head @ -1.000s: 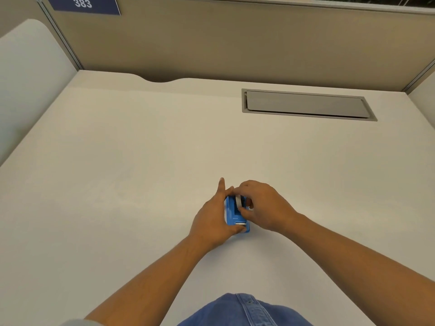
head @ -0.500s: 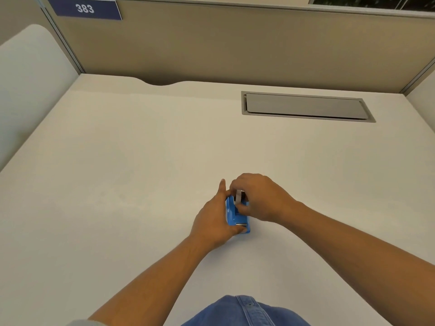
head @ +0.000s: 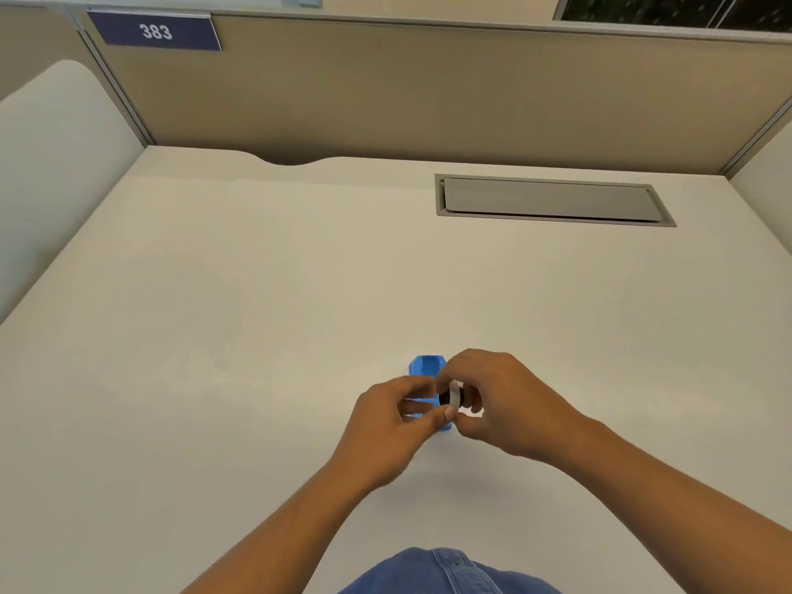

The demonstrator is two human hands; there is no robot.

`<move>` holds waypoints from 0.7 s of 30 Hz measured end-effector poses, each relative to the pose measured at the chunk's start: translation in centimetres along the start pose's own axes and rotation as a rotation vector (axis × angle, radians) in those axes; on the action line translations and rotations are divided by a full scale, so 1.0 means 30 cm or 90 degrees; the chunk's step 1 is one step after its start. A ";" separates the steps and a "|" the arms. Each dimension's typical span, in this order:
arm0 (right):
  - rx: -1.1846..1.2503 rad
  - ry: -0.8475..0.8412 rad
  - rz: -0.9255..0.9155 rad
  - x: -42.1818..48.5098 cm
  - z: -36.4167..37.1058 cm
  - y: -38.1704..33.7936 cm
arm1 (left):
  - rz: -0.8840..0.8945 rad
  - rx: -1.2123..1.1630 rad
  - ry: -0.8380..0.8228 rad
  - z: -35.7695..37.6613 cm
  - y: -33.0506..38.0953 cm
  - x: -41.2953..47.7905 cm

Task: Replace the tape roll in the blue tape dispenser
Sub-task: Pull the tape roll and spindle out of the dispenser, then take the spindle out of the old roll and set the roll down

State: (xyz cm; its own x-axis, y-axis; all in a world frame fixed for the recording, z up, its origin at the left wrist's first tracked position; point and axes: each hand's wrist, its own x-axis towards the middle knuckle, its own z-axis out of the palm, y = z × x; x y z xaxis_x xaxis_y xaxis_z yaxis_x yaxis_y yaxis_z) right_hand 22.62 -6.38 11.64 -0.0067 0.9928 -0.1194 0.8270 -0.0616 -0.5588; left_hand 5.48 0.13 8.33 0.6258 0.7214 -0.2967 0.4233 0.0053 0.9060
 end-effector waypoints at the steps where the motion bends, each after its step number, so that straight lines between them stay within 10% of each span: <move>1: 0.011 0.007 -0.003 -0.015 0.000 -0.008 | -0.003 -0.026 0.000 0.007 0.010 -0.016; 21: 0.424 0.290 0.048 -0.183 0.027 -0.102 | 0.005 -0.312 0.011 -0.014 0.116 -0.163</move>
State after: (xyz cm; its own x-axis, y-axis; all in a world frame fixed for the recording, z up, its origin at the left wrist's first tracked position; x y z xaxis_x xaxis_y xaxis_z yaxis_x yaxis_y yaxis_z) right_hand 19.67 -11.73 13.33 0.3843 0.9188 0.0898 0.3061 -0.0351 -0.9514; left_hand 3.62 -3.08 13.06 0.6147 0.7341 -0.2885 0.0585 0.3224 0.9448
